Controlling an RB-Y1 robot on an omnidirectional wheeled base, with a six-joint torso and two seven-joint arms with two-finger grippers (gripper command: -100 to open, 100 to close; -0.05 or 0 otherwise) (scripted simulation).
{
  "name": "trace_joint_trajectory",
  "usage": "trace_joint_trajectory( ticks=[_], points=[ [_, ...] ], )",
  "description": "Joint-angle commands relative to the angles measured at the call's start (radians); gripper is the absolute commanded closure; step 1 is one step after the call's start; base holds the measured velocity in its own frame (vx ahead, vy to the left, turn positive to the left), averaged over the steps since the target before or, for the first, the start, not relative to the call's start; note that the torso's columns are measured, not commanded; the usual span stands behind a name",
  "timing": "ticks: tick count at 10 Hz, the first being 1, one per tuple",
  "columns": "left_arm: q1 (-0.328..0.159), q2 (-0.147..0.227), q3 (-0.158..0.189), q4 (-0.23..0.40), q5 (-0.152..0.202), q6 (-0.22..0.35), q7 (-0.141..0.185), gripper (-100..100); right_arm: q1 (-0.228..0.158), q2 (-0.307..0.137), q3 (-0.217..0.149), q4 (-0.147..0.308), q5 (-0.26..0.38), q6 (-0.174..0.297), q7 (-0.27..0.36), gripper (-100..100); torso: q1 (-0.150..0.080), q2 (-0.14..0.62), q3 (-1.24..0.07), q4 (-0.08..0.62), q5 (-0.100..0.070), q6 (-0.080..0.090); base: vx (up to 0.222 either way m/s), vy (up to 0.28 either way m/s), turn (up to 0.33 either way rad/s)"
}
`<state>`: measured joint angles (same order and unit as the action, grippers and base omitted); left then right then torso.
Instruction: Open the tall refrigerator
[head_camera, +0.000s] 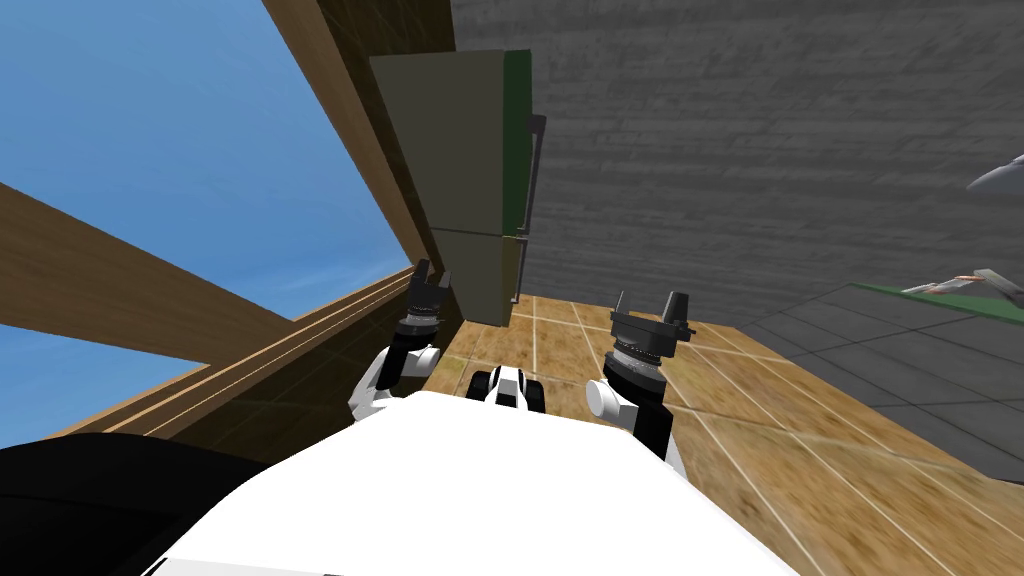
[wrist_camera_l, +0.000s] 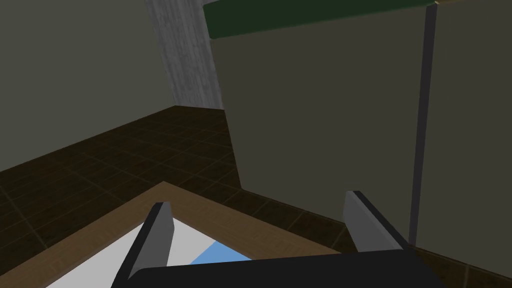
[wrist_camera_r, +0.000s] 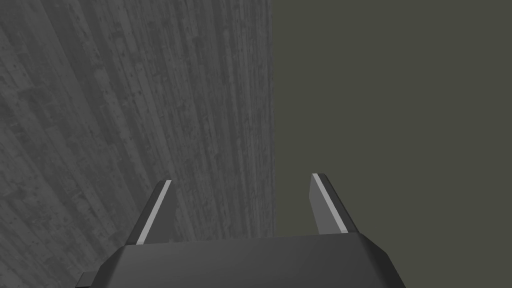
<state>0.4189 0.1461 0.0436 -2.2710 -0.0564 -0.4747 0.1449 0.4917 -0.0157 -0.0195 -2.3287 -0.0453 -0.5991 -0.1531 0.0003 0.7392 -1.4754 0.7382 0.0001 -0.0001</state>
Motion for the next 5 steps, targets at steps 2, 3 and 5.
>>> trace_joint_trajectory(
  ticks=[2, 3, 5],
  points=[
    [-0.023, 0.016, 0.003, -0.017, 0.003, 0.082, 0.0, -100, 0.0, 0.0, 0.0, 0.0, 0.0, 0.0, 0.0, 0, -0.001, -0.001, -0.001, 0.0, 0.0, 0.0, 0.075, -0.043, -0.011],
    [-0.035, 0.021, 0.004, -0.026, 0.004, 0.121, 0.0, -100, 0.0, 0.0, 0.0, 0.0, 0.0, 0.0, 0.0, 0, -0.001, -0.001, -0.001, 0.0, 0.0, 0.0, 0.077, -0.048, -0.009],
    [-0.048, 0.024, 0.006, -0.035, 0.006, 0.162, 0.0, -100, 0.0, 0.0, 0.0, 0.0, 0.0, 0.0, 0.0, 0, -0.001, -0.003, -0.002, -0.001, 0.0, 0.0, 0.091, -0.047, -0.011]
  ],
)
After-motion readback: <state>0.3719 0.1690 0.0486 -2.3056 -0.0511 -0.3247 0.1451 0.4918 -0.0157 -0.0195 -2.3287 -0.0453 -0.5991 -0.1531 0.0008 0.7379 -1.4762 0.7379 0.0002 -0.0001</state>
